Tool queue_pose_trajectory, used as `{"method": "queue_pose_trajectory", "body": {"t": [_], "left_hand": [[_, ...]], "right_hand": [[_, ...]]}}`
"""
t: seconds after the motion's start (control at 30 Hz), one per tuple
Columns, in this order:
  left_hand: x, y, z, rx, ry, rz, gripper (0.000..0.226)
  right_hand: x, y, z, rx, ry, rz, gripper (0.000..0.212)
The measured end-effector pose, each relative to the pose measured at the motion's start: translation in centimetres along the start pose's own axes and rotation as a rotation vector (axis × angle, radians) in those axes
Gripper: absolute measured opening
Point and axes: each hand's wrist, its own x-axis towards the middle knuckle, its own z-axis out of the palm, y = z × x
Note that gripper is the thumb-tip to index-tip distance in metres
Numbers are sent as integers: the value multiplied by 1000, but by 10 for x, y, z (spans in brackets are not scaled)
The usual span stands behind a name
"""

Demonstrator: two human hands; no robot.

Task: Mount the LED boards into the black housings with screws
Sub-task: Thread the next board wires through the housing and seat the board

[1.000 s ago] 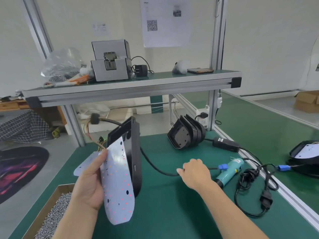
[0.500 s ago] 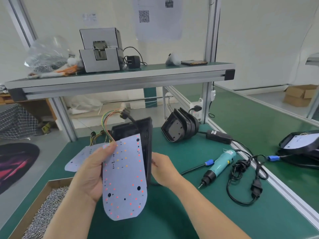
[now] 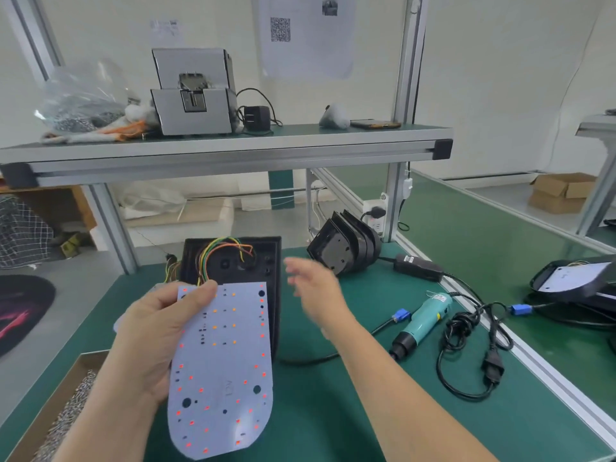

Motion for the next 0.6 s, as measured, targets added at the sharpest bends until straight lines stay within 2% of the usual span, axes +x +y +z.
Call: {"method": "queue_pose_trajectory", "body": {"t": [0.07,0.1,0.13,0.2,0.27,0.3,0.37,0.47,0.6], "left_hand": [[4,-7,-2,33,3,-22,23],[5,-10,-2,59,5,-32,23],[6,-12,0,83,0,-37,23],[8,-16,3,130,-38,-13,24],[10,-18,9,183,-73,27,27],[11,-18,11,205,-82,46,29],[13,-20,14,245,-80,89,36],[13,-26,15,272,-83,129,37],[15,-36,13,300,-86,155,32]], "right_hand": [[-3,-23,-15,356,183,-145,32],[-7,-36,-21,360,173,-278,27],[-11,-49,-25,264,122,-413,25],[-18,-70,-23,-130,-52,-584,29],[-18,-75,-17,-489,-211,-617,43],[-17,-76,-16,-567,-236,-600,49],[-17,-74,-16,-606,-200,-598,46],[-20,-65,-12,-768,-98,-658,31],[-18,-58,-7,-862,-68,-663,36]]}}
